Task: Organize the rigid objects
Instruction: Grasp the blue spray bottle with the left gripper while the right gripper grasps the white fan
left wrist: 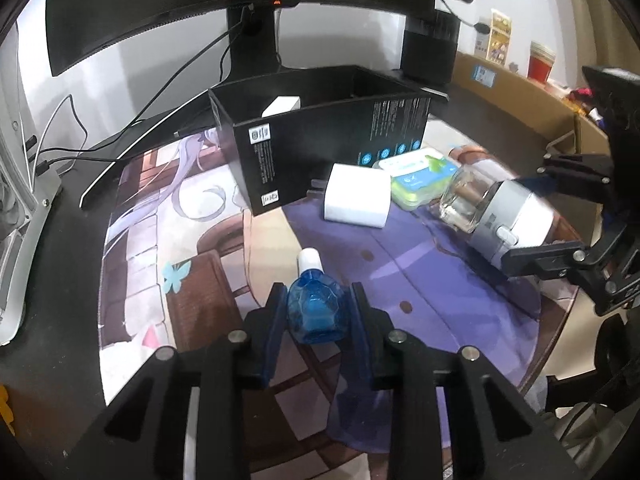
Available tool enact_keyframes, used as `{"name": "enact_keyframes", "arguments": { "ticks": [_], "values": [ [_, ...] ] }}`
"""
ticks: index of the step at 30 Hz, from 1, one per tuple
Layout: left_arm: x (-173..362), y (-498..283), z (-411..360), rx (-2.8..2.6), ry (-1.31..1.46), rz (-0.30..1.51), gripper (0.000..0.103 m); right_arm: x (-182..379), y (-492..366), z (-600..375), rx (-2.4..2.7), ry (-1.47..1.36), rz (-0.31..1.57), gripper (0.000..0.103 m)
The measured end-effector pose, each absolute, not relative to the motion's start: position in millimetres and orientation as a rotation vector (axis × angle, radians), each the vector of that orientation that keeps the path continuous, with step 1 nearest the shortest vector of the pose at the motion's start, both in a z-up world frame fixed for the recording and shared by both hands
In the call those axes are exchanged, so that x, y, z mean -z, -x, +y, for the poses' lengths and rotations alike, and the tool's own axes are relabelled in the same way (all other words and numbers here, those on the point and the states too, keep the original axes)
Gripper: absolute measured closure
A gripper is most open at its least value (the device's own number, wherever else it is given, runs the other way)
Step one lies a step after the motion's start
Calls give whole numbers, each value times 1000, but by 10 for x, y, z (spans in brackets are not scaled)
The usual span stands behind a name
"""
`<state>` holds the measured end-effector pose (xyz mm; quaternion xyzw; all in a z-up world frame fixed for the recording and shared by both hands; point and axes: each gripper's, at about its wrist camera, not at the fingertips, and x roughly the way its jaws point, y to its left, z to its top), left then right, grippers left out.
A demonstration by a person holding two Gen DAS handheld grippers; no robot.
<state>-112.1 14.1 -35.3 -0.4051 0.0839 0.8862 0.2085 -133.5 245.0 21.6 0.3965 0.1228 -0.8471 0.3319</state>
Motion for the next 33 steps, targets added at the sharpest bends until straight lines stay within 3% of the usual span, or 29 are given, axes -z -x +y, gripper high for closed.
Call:
{"name": "enact_keyframes", "arguments": {
  "ticks": [18,33],
  "values": [
    [324,1053,218,-2478,1054,265,74,-181,1279,2394,2186,-1018,367,33],
    [-51,817,235,-2509,879,248,74,-391,1154,2311,2161,-911,360,33]
  ]
}}
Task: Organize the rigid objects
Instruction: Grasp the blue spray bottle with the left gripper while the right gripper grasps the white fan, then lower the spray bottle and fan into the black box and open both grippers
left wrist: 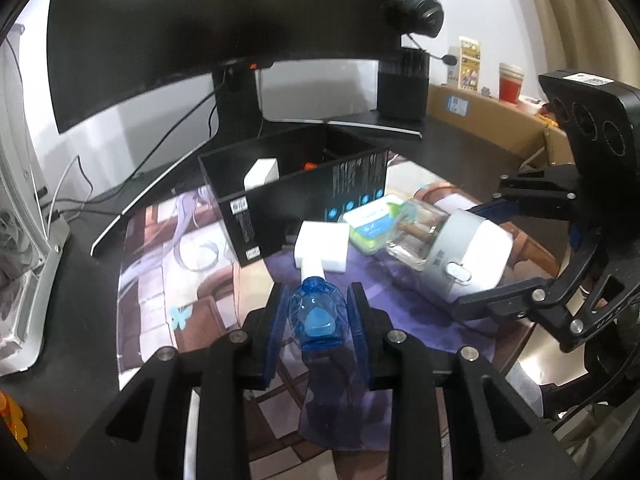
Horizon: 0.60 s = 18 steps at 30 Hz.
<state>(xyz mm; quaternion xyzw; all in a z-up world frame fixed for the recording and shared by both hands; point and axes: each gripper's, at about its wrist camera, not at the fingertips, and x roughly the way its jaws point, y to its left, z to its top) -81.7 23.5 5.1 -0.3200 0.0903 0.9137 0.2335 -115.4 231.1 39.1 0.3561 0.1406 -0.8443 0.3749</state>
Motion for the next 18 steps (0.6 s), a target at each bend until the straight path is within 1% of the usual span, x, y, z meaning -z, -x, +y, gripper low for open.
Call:
{"name": "enact_keyframes", "arguments": {
  "ticks": [12,18],
  "values": [
    [-379,711,181,-2574,712,225,74,-689,1082,2198,2155,-726,355,33],
    [-505,723,181,-2599,662,253,74,-823,1075,2167,2152,-643,346,33]
  ]
}}
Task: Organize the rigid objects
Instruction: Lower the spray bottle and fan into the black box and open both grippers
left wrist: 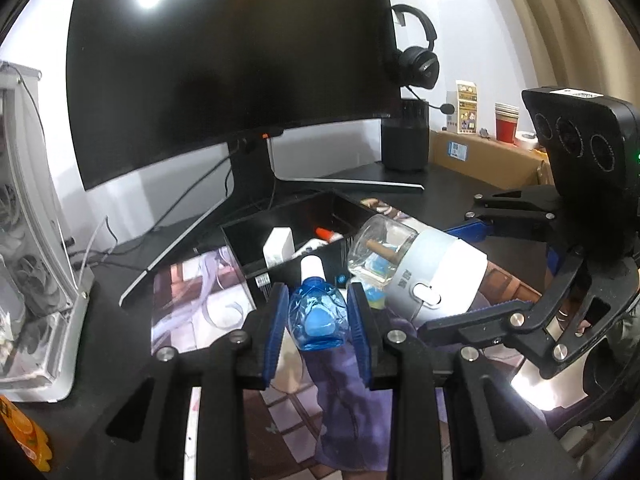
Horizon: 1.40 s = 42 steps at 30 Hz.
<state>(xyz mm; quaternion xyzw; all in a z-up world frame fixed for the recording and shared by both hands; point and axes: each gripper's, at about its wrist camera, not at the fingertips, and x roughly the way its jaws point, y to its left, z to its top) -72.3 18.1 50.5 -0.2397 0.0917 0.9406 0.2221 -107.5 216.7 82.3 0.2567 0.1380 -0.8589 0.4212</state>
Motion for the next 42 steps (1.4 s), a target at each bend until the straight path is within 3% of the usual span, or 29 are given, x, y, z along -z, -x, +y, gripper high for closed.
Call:
{"name": "enact_keyframes", "arguments": {
  "ticks": [10,20,27,35,42],
  "values": [
    [-755,868,173,-2701,384,219,74,-1143,1238,2218,2230,-414,245,33],
    [-864,1338,173,-2775,309,116,74,-1319,1656,2307,2385,-331,110,33],
    [-741,1706,212,-2836,313,95,74,-1259,2158,2213,2426,-442,97,33],
    [-402,2190,291,-2762,606,98,74,-924,2639,2221,2435,-695,51,33],
    [-285,2236,358,-2731,695,95,74,-737,2779,2252,2410,-812,51,33]
  ]
}}
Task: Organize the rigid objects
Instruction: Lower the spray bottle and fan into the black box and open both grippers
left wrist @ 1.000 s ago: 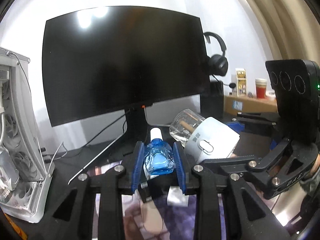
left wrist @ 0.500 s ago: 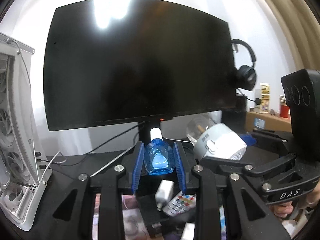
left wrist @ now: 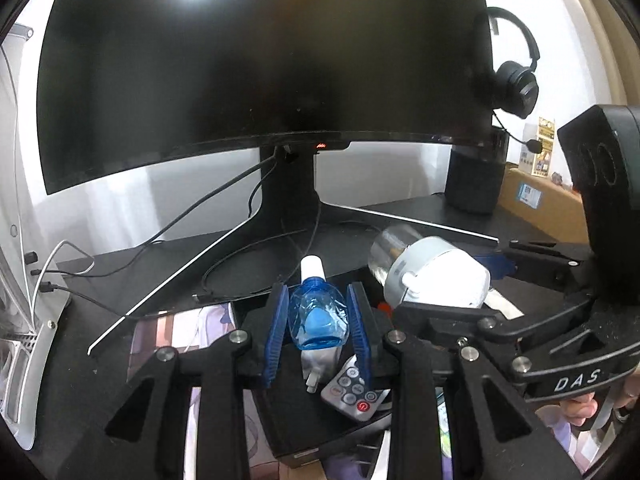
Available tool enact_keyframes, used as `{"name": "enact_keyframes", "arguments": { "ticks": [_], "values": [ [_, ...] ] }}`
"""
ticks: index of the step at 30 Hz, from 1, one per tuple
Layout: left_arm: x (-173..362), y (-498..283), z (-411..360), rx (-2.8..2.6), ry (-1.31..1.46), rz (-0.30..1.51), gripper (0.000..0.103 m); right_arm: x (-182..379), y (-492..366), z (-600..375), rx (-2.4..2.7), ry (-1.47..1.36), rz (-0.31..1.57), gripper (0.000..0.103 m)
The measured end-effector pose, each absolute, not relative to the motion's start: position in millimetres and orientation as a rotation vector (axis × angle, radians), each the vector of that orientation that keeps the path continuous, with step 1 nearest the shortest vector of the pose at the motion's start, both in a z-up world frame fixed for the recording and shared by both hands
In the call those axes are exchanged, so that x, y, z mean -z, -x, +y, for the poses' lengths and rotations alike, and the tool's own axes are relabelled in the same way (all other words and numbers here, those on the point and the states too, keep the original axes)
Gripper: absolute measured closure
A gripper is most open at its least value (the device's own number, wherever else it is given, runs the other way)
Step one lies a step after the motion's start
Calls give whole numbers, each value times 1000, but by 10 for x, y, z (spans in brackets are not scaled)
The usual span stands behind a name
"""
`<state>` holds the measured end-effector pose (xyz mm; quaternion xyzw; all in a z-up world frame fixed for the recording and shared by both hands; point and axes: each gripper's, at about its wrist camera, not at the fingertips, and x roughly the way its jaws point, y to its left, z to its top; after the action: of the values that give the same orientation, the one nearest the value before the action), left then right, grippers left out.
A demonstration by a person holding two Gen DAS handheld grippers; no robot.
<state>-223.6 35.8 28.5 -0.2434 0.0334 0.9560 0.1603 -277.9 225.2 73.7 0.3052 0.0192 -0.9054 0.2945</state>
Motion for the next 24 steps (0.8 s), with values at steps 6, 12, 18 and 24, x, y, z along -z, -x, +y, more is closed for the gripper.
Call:
{"name": "enact_keyframes", "arguments": {
  "ticks": [6,12,18,24],
  "values": [
    [-219,2308,379,-2668,796,99,74,-681,2797,2232,2383,-875,52,35],
    [-117,2351,414,-2608,880,103,74,-673,2803,2200,2372,-888,61,35],
    [-85,2355,452,-2587,912,119,74,-690,2806,2199,2370,-893,59,35],
    [-76,2375,434,-2594,919,108,73,-698,2815,2213,2357,-903,49,35]
  ]
}}
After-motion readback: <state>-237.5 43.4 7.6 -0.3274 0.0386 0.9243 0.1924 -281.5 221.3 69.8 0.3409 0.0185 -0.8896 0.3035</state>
